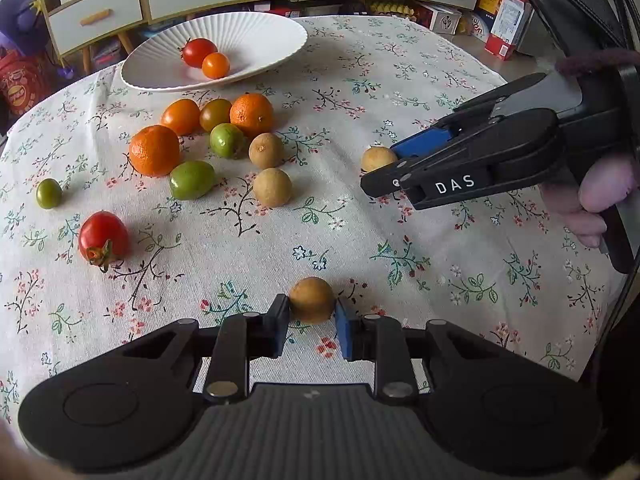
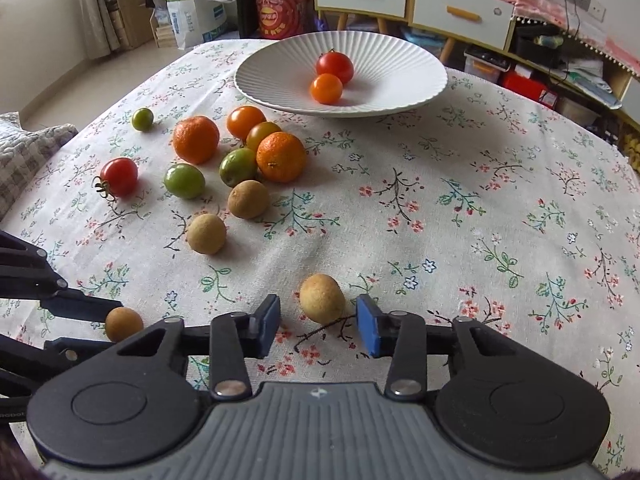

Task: Organize fruits
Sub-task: 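Grasp a small brown fruit with the left tool while the right tool grasps another, then carry both brown fruits over the white bowl and release them inside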

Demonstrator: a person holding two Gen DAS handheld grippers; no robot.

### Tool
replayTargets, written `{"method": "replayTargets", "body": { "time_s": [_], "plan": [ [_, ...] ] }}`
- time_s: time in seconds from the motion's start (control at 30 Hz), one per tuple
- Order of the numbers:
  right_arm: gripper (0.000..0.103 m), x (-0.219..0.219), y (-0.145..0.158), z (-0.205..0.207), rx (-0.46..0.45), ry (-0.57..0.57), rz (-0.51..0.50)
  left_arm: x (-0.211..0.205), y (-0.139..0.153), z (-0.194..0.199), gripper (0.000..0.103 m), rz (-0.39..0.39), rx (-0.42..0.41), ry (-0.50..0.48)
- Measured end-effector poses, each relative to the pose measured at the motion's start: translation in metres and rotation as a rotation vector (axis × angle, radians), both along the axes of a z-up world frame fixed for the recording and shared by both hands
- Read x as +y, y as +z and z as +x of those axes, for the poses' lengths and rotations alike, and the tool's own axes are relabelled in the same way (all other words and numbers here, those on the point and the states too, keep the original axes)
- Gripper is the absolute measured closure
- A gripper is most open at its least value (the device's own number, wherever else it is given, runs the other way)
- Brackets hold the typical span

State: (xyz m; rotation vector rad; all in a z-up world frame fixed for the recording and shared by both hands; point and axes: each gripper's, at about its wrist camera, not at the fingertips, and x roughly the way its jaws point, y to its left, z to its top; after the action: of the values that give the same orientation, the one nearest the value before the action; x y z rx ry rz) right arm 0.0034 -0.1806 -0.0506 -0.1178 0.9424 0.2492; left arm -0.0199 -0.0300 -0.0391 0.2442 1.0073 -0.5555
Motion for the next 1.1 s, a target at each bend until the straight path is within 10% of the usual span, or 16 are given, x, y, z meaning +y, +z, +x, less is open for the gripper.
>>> {"method": "replayTargets", "body": {
  "time_s": [1.1],
  "plan": [
    [0.082, -0.002, 0.049, 0.026, -0.143, -0.037, 0.082, 0.002, 0.046, 0.04, 0.081, -0.085, -0.181, 0.114]
  ]
}}
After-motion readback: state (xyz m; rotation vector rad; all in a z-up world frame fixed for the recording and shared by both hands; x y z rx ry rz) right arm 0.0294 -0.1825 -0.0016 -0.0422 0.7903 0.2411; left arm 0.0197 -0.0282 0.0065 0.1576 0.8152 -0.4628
